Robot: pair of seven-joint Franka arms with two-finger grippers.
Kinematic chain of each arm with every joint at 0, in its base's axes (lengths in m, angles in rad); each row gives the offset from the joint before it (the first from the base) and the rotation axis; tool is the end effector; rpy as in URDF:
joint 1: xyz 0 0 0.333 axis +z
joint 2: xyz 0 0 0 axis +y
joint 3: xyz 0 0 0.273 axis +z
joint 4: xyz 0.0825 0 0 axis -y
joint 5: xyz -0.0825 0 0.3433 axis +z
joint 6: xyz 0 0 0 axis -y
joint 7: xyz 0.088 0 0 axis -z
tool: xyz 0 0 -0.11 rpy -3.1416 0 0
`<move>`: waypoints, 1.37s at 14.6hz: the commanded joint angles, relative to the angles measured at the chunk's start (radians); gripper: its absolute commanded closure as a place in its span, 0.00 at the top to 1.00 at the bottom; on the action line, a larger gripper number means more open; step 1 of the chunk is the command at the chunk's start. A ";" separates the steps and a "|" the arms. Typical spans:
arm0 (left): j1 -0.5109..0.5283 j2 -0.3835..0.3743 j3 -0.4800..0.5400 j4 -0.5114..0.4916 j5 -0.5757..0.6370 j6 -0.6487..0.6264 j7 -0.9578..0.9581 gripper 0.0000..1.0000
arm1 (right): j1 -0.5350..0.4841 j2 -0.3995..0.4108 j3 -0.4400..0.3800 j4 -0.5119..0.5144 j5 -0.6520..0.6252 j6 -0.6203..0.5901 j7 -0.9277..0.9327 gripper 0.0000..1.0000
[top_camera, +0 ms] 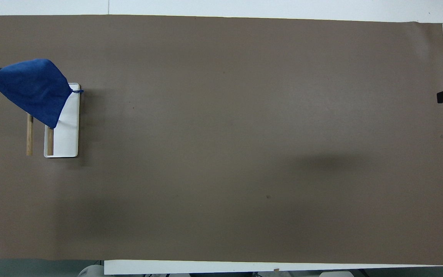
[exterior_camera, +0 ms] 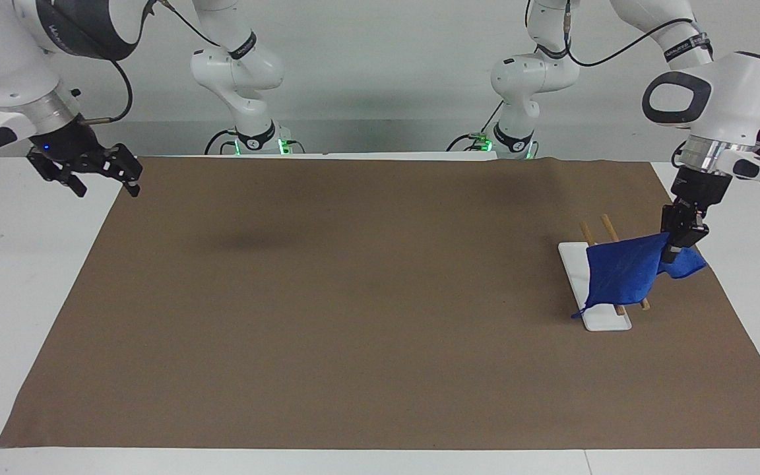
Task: Right arm passes towel to left arm to hang
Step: 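Lower the towel with the left gripper over the wooden rods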
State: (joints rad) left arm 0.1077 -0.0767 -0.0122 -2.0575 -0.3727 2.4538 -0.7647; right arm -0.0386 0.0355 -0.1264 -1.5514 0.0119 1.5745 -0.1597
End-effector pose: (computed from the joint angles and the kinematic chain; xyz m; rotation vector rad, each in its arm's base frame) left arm 0.5352 0.0505 0.4926 2.2793 1.3859 0.4690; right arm 0.5166 -0.0836 0.5689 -3.1323 0.0084 0.0168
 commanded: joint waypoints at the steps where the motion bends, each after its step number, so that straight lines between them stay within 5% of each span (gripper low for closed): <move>1: 0.029 0.018 0.000 0.031 0.005 -0.036 0.065 0.00 | 0.018 0.015 0.008 0.036 0.013 -0.039 0.037 1.00; 20: 0.113 -0.044 0.003 -0.158 0.070 -0.067 0.056 0.07 | 0.034 0.021 0.010 0.053 0.013 -0.054 0.045 1.00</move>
State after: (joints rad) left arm 0.1931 -0.0817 -0.0081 -2.1900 -0.3369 2.4195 -0.7228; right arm -0.0019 0.0447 -0.1182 -1.5233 0.0135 1.5454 -0.1243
